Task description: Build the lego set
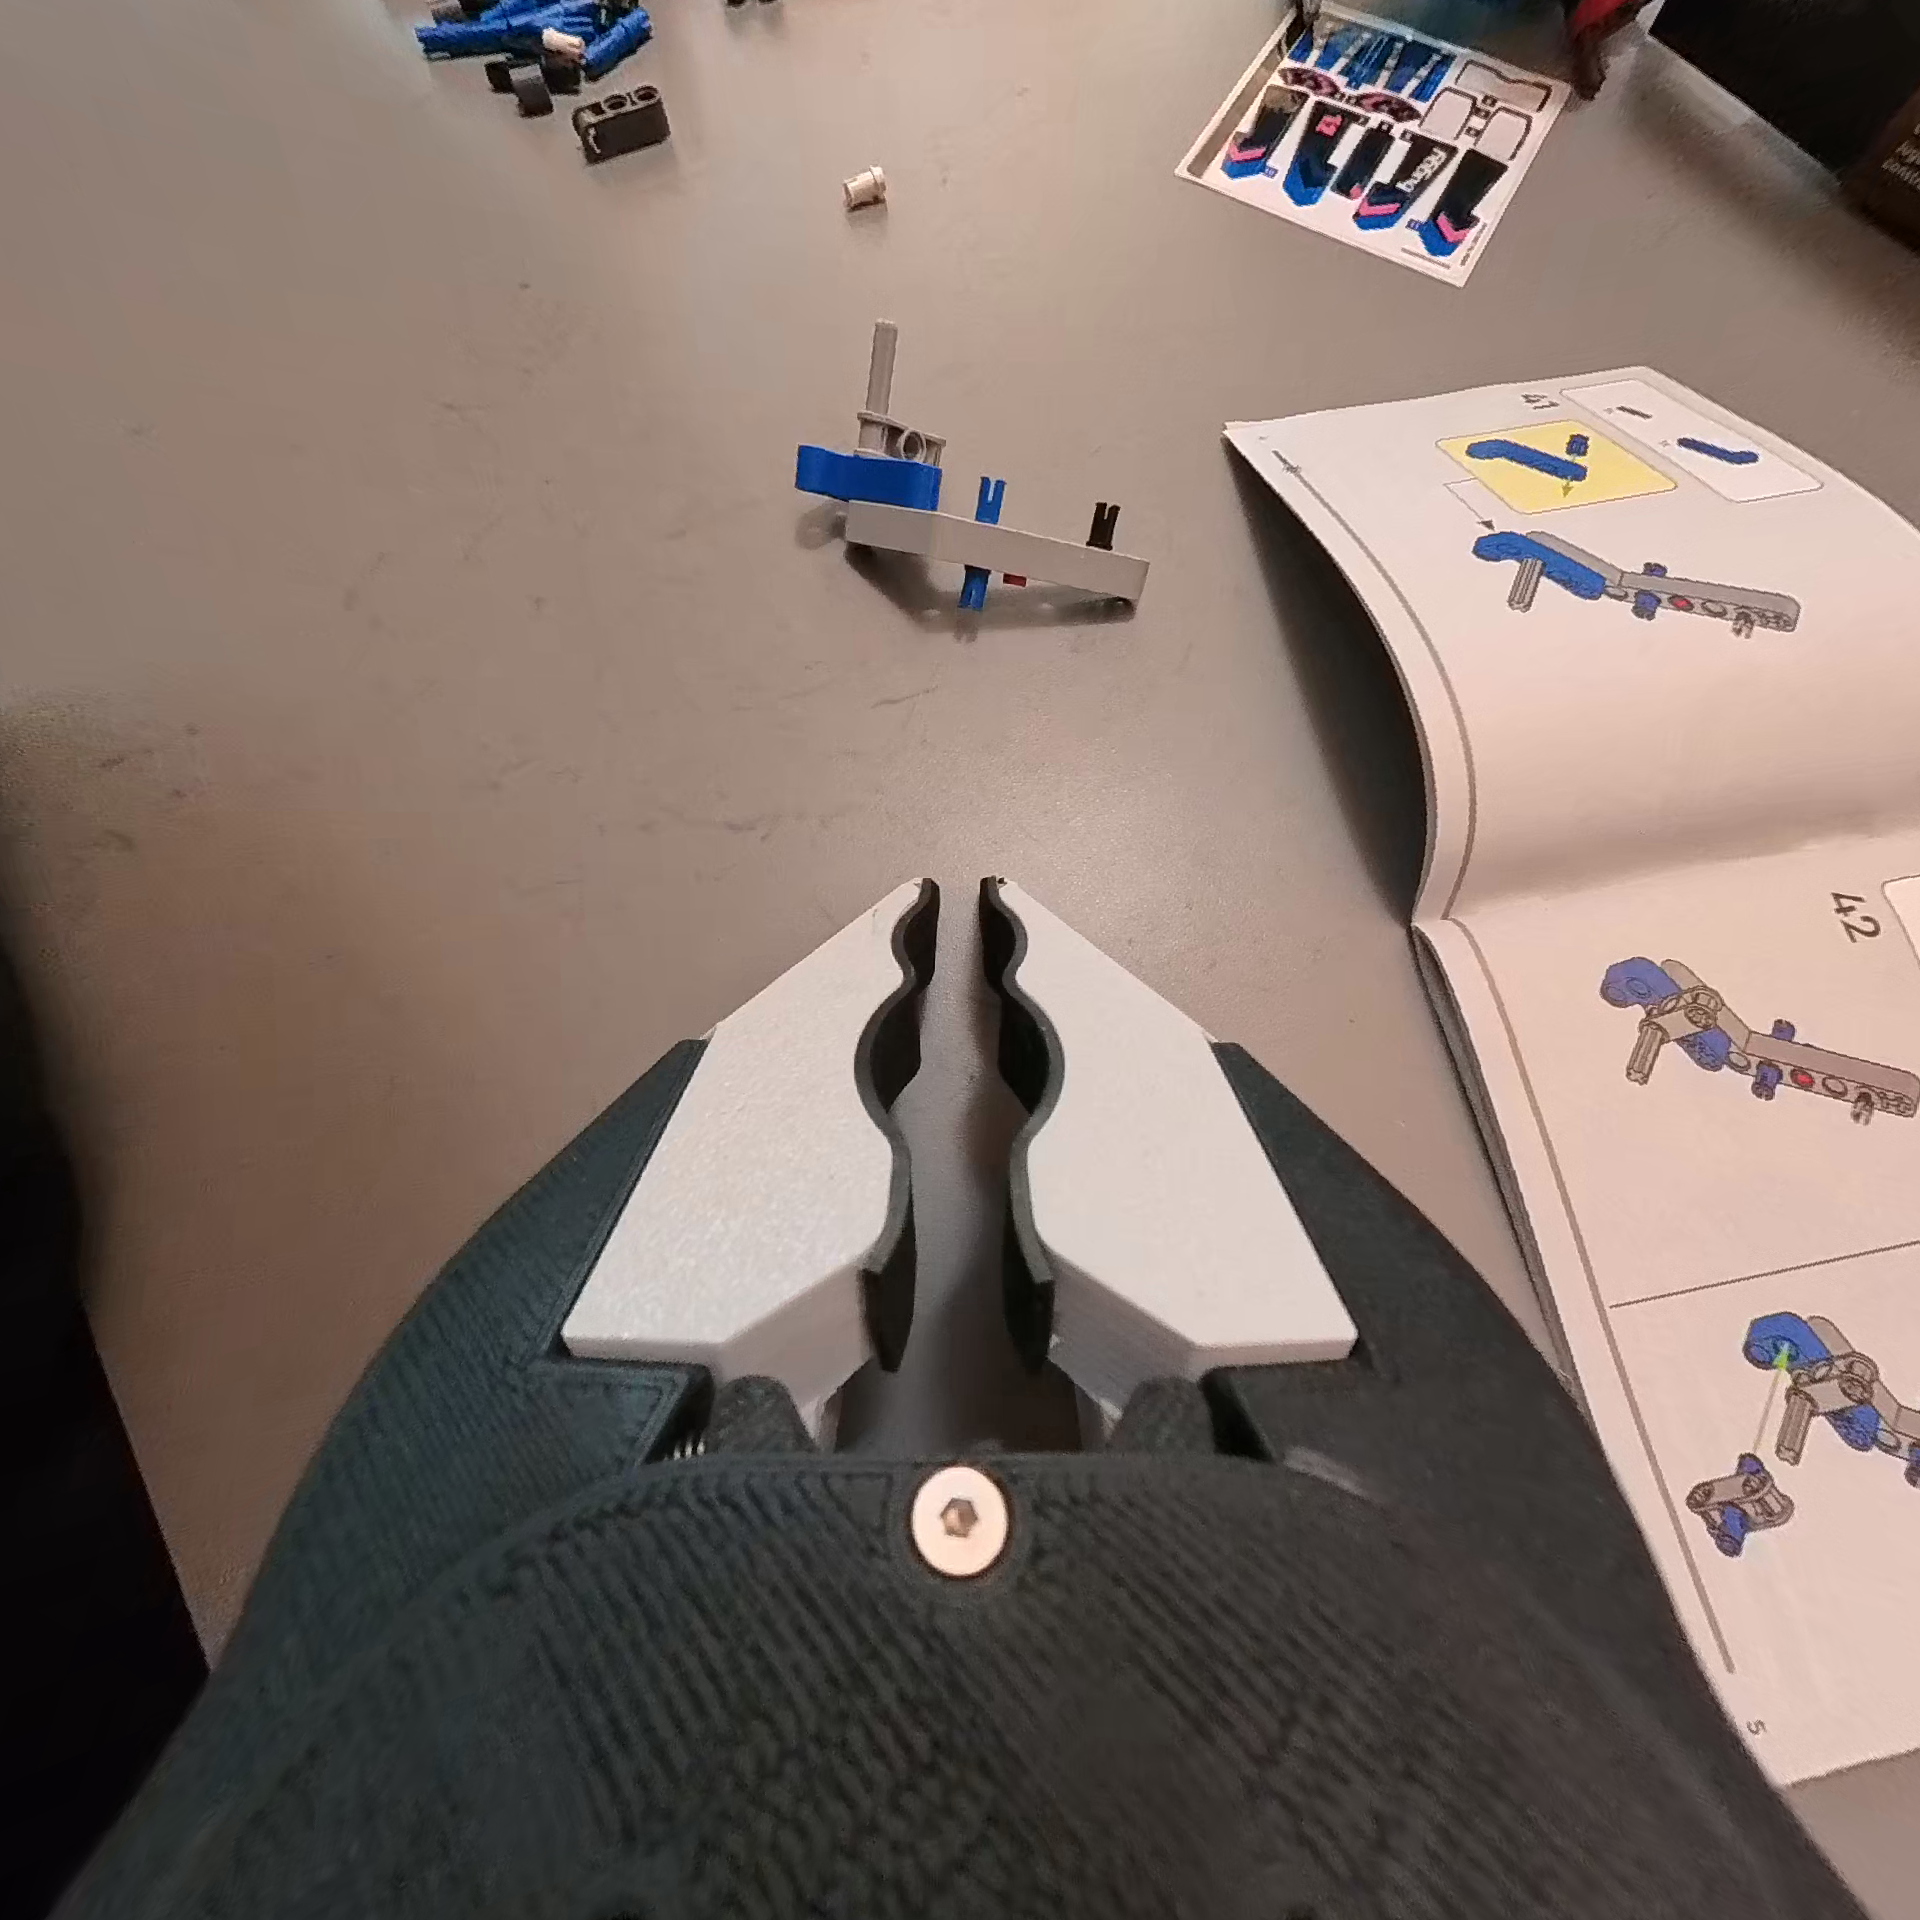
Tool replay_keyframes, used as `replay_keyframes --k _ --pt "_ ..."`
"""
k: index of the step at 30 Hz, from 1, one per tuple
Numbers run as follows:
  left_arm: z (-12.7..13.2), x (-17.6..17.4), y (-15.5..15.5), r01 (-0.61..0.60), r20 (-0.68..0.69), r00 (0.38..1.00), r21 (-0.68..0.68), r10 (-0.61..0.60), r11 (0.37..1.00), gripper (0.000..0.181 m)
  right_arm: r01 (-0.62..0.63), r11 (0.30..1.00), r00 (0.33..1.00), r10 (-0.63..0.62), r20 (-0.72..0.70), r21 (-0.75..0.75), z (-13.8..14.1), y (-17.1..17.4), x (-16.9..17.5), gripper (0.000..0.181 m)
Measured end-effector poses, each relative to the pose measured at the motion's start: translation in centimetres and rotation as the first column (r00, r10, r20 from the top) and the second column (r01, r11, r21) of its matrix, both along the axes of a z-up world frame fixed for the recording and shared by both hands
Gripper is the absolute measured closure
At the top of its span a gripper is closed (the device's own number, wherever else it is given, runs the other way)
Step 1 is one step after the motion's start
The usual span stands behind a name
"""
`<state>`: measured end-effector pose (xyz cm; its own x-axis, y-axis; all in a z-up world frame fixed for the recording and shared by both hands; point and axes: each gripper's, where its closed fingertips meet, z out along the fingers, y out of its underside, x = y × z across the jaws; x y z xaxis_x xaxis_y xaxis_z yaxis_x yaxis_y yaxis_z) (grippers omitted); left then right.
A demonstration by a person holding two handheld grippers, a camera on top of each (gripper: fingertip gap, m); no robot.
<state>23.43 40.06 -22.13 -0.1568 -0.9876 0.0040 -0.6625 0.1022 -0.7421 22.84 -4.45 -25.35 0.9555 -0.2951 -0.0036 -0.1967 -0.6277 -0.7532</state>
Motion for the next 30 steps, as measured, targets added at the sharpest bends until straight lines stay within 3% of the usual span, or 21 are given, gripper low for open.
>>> replay_keyframes --k 6,10,12,15,18,22,25,30 --pt "-1.9 -1.8 -0.2 0.053 -0.097 0.994 0.059 -0.047 0.997 0.178 0.005 1.000 1.000 -0.005 -0.017 0.005 0.0 0.0 0.1 0.176" --pt "0.9 -1.1 -1.1 0.073 0.028 0.997 0.090 -0.076 0.993 0.175 0.005 1.000 1.000 -0.005 -0.006 0.002 0.0 0.0 0.1 0.176" --pt "2.2 -1.1 -4.3 0.215 0.060 0.974 0.084 -0.220 0.973 0.169 0.005 1.000 1.000 -0.005 -0.005 0.001 0.0 0.0 0.1 0.176" --pt "1.1 -2.4 -10.4 0.478 -0.039 0.879 0.076 -0.476 0.875 0.162 0.010 1.000 1.000 -0.010 -0.021 0.006 0.0 0.0 0.2 0.177" --pt "-0.5 -2.2 -13.5 0.573 -0.102 0.819 0.189 -0.564 0.797 0.159 0.013 1.000 1.000 -0.013 -0.025 0.007 0.0 -0.1 0.2 0.178" --pt "-2.6 -1.2 -14.8 0.559 -0.139 0.829 0.196 -0.542 0.806 0.155 0.012 1.000 1.000 -0.012 -0.009 0.002 0.0 0.0 0.2 0.178" --pt "-3.1 -0.7 -13.6 0.508 -0.160 0.861 0.233 -0.482 0.830 0.167 0.011 1.000 1.000 -0.011 -0.009 0.002 0.0 0.0 0.2 0.178" --pt "-3.1 -1.2 -11.0 0.452 -0.189 0.890 0.254 -0.415 0.855 0.169 0.015 1.000 0.999 -0.014 -0.034 0.010 0.0 -0.1 0.2 0.179"
